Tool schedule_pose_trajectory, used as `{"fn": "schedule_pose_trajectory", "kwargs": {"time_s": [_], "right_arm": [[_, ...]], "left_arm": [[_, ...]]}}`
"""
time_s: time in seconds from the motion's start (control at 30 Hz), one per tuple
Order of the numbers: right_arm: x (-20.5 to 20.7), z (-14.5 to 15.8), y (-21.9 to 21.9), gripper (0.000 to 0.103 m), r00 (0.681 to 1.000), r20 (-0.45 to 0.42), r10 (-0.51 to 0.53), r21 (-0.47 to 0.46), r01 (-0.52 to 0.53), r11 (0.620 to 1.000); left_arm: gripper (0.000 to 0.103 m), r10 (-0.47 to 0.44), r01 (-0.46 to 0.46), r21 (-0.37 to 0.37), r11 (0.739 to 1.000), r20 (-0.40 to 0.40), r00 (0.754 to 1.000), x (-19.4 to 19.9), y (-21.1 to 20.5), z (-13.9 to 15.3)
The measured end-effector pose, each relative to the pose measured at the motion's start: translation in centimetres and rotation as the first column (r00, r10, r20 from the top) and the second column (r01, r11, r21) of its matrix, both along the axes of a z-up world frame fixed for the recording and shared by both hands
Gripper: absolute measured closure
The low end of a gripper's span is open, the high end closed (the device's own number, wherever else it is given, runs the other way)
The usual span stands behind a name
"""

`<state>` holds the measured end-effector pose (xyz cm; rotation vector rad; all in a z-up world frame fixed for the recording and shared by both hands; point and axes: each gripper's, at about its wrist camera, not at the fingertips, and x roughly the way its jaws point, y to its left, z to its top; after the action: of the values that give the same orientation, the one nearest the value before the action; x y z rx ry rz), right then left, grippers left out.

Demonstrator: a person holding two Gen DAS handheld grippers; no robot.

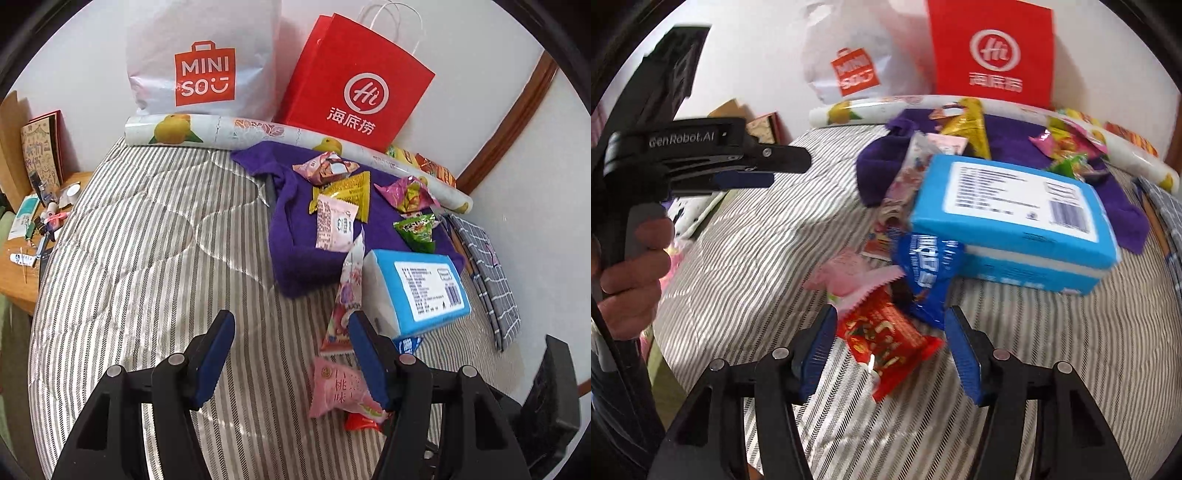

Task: Organize snacks
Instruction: 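Grasp the red candy packet with the right tool while the left tool approaches the pink peach packet, then grasp the pink peach-flavour packet with the left tool while the right tool lifts the red packet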

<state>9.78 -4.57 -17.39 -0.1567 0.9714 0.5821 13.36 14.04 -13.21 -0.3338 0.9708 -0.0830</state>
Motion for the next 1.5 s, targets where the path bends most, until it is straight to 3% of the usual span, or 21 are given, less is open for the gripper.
{"fn": "schedule_pose_trajectory", "kwargs": {"time_s": [0.1,0.27,0.5,0.6,0.67,0.77,1.0,1.27,1.5], "right_arm": [[0.0,-1.3,0.6,0.043,0.999,-0.023,0.033,-0.060,-0.034,0.998],[-1.1,-1.8,0.6,0.048,0.997,-0.056,0.057,-0.060,-0.061,0.996],[-0.6,-2.4,1.6,0.047,0.997,-0.057,0.050,-0.079,-0.055,0.995],[-0.8,-2.5,2.3,0.046,0.998,-0.016,0.063,-0.112,-0.065,0.992],[-1.2,-2.4,2.3,0.061,0.998,0.013,0.066,-0.133,-0.063,0.989],[-1.3,-2.0,1.5,0.063,0.998,-0.002,0.064,-0.108,-0.063,0.992],[-2.3,0.2,-2.5,0.063,0.999,0.030,-0.011,-0.041,0.013,0.999],[-2.0,1.2,-9.0,0.063,0.984,0.044,-0.175,-0.012,0.176,0.984],[-1.5,0.4,-12.9,0.063,0.962,0.023,-0.271,-0.004,0.271,0.963]], "left_arm": [[0.041,-0.005,0.005,-0.008,1.000,0.000,1.000,-0.4,0.0,-0.2],[0.041,-0.019,0.019,-0.005,1.000,-0.003,1.000,-0.8,-0.1,-0.5],[0.041,-0.025,0.025,-0.015,1.000,-0.013,1.000,-0.6,0.0,-1.0],[0.041,-0.023,0.023,-0.012,1.000,-0.020,1.000,-0.6,0.1,-1.2],[0.041,-0.019,0.019,-0.011,1.000,-0.024,1.000,-0.6,0.3,-1.4],[0.041,-0.014,0.014,-0.007,1.000,-0.034,0.999,-0.7,0.5,-1.7],[0.041,-0.042,0.040,-0.023,0.999,-0.061,0.997,-0.7,-0.4,-2.9],[0.037,-0.159,0.158,-0.016,0.987,-0.070,0.985,-1.0,-4.3,-3.9],[0.033,-0.209,0.221,0.120,0.968,-0.103,0.972,-1.7,-8.0,-5.6]]}}
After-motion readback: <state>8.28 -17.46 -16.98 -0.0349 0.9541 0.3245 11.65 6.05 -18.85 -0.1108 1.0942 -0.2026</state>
